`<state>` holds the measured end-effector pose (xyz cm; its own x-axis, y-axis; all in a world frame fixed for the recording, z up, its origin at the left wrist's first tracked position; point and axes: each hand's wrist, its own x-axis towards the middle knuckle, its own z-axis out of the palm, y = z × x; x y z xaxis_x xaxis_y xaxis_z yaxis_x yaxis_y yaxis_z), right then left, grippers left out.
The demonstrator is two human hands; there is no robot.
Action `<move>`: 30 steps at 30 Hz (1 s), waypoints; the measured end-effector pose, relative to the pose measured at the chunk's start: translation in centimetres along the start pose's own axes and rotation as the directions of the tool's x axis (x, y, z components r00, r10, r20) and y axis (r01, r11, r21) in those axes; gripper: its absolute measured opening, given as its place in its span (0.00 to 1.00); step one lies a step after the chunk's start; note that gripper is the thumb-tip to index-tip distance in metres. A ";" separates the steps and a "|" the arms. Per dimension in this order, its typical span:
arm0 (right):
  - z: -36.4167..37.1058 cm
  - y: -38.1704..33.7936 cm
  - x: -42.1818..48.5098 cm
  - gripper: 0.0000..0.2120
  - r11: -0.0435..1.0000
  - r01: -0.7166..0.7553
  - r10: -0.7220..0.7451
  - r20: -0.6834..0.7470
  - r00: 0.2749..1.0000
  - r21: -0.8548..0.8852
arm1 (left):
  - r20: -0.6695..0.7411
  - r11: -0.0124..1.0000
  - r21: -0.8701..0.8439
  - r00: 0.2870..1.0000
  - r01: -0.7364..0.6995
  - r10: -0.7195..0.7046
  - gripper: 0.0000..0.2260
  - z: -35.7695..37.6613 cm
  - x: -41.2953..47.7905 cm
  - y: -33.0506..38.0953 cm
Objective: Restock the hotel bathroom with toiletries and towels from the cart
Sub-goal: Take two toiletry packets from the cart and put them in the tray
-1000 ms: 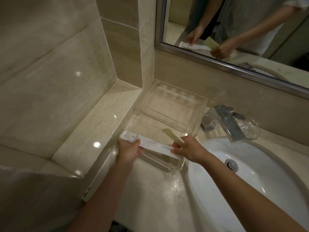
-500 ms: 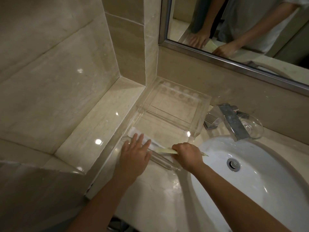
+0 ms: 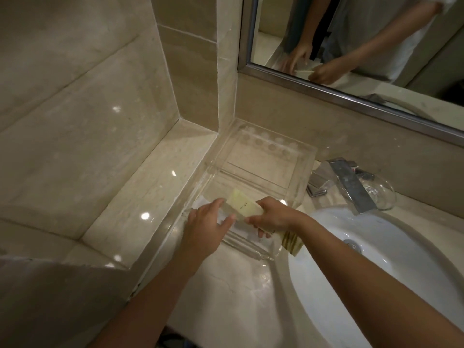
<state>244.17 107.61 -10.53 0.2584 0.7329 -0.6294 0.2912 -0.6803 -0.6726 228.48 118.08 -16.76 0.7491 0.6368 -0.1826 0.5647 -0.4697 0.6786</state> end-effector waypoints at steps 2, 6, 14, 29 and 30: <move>-0.3 -0.4 0.2 0.08 1.000 0.002 -0.004 0.079 0.997 0.025 | 0.096 0.865 -0.475 0.986 0.163 -0.134 0.16 -1.1 0.8 2.1; -0.4 -0.5 0.7 0.07 0.999 0.037 -0.038 0.129 0.991 0.009 | 0.104 0.727 -0.642 0.967 0.243 -0.232 0.04 -1.8 2.5 3.2; -1.9 2.1 0.8 0.09 0.999 0.038 -0.038 -0.003 0.999 -0.025 | -0.019 0.797 -0.549 0.950 0.252 -0.313 0.08 -2.7 5.3 0.2; 1.8 7.0 1.7 0.23 0.728 0.095 -0.377 -0.279 0.883 -0.679 | -0.085 0.999 0.050 0.996 -0.018 0.023 0.08 0.2 6.1 -0.5; 1.8 7.2 1.8 0.22 0.703 0.107 -0.403 -0.270 0.874 -0.704 | -0.086 0.997 0.073 0.995 -0.040 0.046 0.08 0.1 6.2 -0.6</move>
<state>245.06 104.01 -17.23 0.3574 0.9176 -0.1738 0.8802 -0.3932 -0.2658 232.75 122.26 -18.36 0.7415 0.6649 -0.0893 0.5585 -0.5380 0.6314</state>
